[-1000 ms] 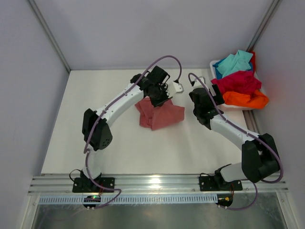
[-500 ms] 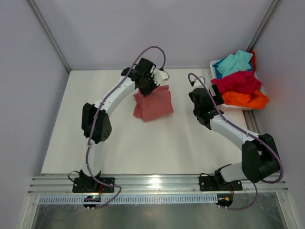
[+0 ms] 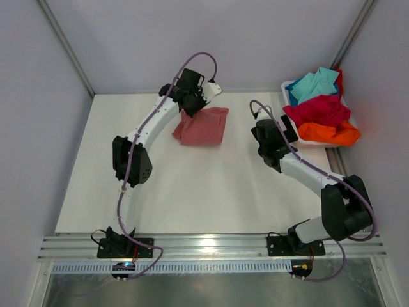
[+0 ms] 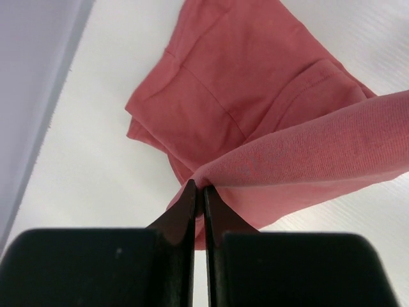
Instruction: Fold and stack the t-shirts
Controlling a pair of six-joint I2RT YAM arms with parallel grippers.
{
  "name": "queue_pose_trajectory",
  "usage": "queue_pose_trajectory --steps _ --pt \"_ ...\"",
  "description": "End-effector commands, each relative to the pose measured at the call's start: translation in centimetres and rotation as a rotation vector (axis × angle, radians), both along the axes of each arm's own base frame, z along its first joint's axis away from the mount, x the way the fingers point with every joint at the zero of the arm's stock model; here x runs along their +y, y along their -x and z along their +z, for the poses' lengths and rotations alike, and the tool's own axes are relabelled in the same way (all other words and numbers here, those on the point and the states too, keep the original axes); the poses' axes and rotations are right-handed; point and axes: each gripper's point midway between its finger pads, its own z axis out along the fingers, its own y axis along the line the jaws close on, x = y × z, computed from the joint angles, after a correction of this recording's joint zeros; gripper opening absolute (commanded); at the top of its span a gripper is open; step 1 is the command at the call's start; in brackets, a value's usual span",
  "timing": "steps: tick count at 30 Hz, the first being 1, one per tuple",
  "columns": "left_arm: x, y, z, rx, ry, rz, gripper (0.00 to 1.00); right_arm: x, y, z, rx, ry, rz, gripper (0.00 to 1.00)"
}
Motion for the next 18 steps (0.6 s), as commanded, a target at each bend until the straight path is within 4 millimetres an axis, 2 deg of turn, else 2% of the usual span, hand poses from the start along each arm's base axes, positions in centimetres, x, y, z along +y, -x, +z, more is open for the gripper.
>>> queue_pose_trajectory --steps 1,3,6,13,14,18 --pt "-0.8 -2.6 4.3 -0.150 0.040 0.005 0.03 0.6 -0.9 1.0 -0.040 -0.042 -0.002 1.00" --pt "-0.8 -3.4 5.2 -0.183 0.043 0.016 0.04 0.7 -0.9 1.0 -0.038 -0.044 0.002 0.99" --pt "-1.1 -4.4 5.2 -0.218 0.046 0.025 0.05 0.7 -0.9 1.0 -0.037 -0.047 0.005 0.99" --pt "-2.0 -6.2 4.3 -0.263 0.060 0.018 0.07 0.8 -0.9 0.7 -0.025 -0.047 0.010 0.99" --pt "-1.5 -6.7 4.1 -0.277 0.039 0.040 0.07 0.8 -0.9 0.7 -0.025 -0.047 0.010 0.99" --pt "-1.8 -8.8 4.1 -0.355 0.044 0.068 0.07 0.8 -0.9 0.6 -0.024 -0.048 0.011 0.99"
